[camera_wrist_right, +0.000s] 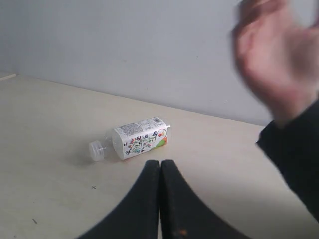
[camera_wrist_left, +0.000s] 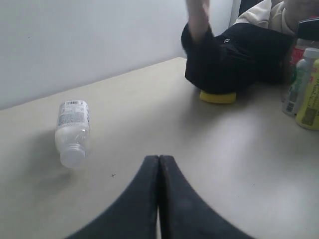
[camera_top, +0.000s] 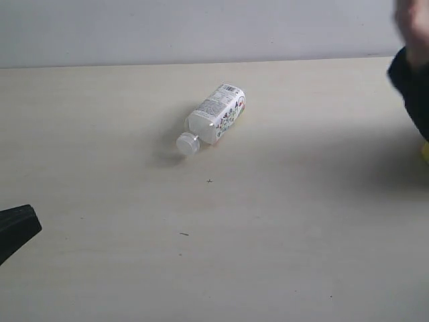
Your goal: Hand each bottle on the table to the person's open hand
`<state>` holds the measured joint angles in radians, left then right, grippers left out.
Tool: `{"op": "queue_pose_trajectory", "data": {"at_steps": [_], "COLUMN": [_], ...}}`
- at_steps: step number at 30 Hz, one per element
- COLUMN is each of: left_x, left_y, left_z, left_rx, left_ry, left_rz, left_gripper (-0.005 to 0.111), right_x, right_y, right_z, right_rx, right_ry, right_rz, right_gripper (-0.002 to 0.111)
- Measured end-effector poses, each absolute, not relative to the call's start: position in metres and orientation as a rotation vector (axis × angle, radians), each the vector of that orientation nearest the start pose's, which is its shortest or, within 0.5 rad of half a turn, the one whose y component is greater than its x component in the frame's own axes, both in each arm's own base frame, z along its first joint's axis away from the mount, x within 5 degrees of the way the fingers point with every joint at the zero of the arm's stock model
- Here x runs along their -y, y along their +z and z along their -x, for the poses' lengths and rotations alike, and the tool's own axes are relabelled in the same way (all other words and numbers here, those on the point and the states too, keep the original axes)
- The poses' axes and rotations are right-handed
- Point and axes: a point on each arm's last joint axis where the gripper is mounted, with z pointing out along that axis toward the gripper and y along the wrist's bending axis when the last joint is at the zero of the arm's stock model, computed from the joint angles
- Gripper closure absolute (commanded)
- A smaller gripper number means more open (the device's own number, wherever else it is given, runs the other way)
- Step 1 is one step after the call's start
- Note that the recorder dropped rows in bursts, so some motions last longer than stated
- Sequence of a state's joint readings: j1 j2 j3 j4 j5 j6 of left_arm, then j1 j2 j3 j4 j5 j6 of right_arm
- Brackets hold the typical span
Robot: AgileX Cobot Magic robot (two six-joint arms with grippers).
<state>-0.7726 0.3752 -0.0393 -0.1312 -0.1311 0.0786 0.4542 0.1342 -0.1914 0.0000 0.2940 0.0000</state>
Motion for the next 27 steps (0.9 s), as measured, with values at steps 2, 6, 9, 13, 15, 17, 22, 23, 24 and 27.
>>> {"op": "queue_pose_trajectory", "data": {"at_steps": [2, 6, 9, 13, 15, 17, 22, 23, 24, 27], "left_x": [0.062, 0.06, 0.058, 0.06, 0.066, 0.076, 0.116, 0.125, 0.131, 0.146], "left_y": [0.215, 0.231, 0.244, 0.272, 0.289, 0.303, 0.331, 0.334, 0.335, 0.34], "left_z": [-0.066, -0.068, -0.07, -0.08, -0.091, -0.103, -0.151, -0.165, -0.177, -0.221], "left_rx": [-1.576, -1.43, -1.373, -1.36, -1.373, -1.396, -1.541, -1.582, -1.626, -1.764], "left_ry": [-0.607, -0.639, -0.667, -0.668, -0.637, -0.593, -0.507, -0.49, -0.473, -0.463], "left_rz": [-0.576, -0.483, -0.405, -0.31, -0.293, -0.304, -0.361, -0.378, -0.401, -0.447], "left_gripper": [0.107, 0.107, 0.107, 0.107, 0.107, 0.107, 0.107, 0.107, 0.107, 0.107], "right_x": [-0.026, -0.026, -0.026, -0.026, -0.026, -0.026, -0.026, -0.026, -0.026, -0.026], "right_y": [0.243, 0.243, 0.243, 0.243, 0.243, 0.243, 0.243, 0.243, 0.243, 0.243], "right_z": [-0.054, -0.054, -0.054, -0.054, -0.054, -0.054, -0.054, -0.054, -0.054, -0.054], "right_rx": [-1.688, -1.688, -1.688, -1.688, -1.688, -1.688, -1.688, -1.688, -1.688, -1.688], "right_ry": [0.336, 0.336, 0.336, 0.336, 0.336, 0.336, 0.336, 0.336, 0.336, 0.336], "right_rz": [0.39, 0.39, 0.39, 0.39, 0.39, 0.39, 0.39, 0.39, 0.39, 0.39], "right_gripper": [0.108, 0.108, 0.108, 0.108, 0.108, 0.108, 0.108, 0.108, 0.108, 0.108]}}
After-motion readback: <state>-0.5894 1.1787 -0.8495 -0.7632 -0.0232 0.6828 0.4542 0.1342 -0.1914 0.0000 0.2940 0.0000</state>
